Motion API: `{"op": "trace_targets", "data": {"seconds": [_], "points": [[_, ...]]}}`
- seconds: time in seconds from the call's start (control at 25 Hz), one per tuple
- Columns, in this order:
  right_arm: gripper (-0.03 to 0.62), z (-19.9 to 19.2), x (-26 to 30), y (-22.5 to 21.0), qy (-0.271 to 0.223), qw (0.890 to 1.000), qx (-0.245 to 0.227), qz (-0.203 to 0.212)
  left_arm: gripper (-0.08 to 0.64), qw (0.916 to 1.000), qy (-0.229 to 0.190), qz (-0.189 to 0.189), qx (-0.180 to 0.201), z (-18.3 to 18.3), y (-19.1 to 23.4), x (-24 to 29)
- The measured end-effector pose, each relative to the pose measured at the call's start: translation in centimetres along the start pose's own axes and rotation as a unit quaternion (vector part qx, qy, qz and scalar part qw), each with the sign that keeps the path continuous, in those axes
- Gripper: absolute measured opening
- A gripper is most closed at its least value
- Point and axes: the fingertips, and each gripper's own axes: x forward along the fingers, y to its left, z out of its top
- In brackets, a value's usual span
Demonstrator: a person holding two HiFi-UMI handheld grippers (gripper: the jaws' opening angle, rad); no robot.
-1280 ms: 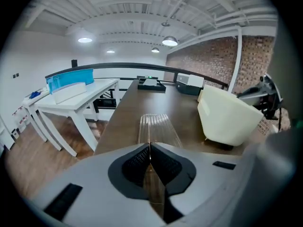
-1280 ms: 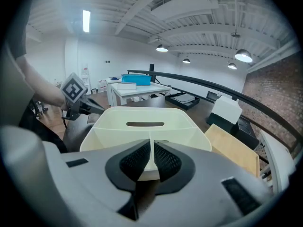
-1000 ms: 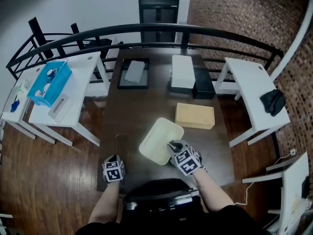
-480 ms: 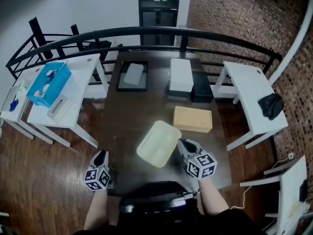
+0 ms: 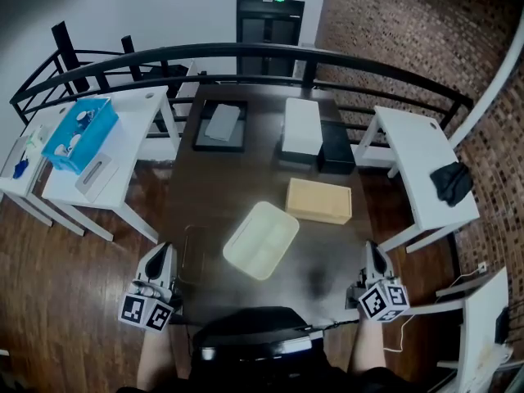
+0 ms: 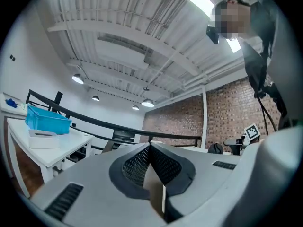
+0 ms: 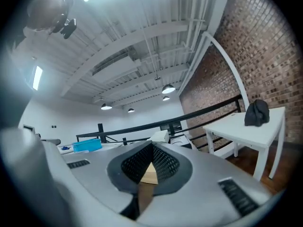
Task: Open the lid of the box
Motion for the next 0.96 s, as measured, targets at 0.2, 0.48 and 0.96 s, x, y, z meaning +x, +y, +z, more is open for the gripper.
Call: {"op": "trace_targets", "data": {"seconds": [0.2, 0.48, 0.96], "points": [[0.002, 0.5, -0.3, 0.6, -0.012, 1.000, 0.003, 0.006, 0.000, 0.9999, -0.007, -0.012, 0.002, 0.7, -0.7, 0.5], [0.002, 1.0, -0.5, 0.5, -0.014, 1.000, 0.001, 0.014, 0.000, 1.0000, -0.001, -0.008, -0.004, 0.1, -0.5, 0.2], [0.002, 1.0, -0.2, 1.1, -0.015, 1.000, 0.001, 0.024, 0.000, 1.0000, -0.001, -0.007, -0.007, 0.0, -0.3, 0.3]]}}
